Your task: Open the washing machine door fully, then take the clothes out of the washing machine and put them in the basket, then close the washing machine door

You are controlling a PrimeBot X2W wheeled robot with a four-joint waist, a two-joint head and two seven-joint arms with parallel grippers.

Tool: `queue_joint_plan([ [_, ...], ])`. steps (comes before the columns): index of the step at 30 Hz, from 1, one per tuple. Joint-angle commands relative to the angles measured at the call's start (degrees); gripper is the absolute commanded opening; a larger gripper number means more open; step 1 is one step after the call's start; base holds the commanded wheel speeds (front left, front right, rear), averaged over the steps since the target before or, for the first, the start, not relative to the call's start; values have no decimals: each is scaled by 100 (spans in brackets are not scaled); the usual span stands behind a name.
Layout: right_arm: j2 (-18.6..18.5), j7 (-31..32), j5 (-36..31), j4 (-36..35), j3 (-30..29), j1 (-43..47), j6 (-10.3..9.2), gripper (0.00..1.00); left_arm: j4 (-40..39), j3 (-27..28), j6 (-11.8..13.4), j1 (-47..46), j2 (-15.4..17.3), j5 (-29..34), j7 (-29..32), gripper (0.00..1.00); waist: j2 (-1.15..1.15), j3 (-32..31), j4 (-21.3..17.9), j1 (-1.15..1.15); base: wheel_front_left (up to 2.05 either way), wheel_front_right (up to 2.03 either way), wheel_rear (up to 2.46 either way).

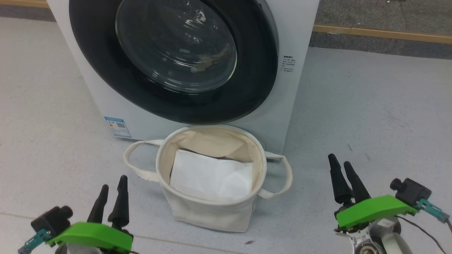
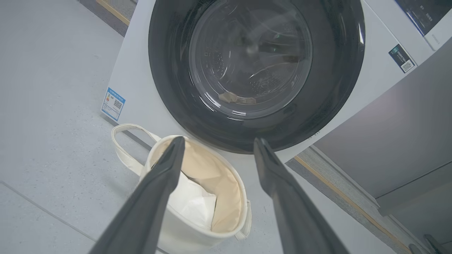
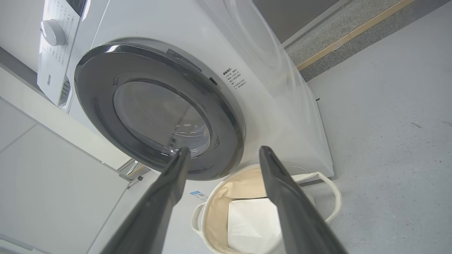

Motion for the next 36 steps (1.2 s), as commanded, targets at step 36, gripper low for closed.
queue_joint_plan([
  [36, -37, -525, -2489, -357, 334, -604, 2, 100, -364, -336, 371, -604, 573, 1957, -666, 100, 0, -52, 46, 0, 0, 0, 0],
])
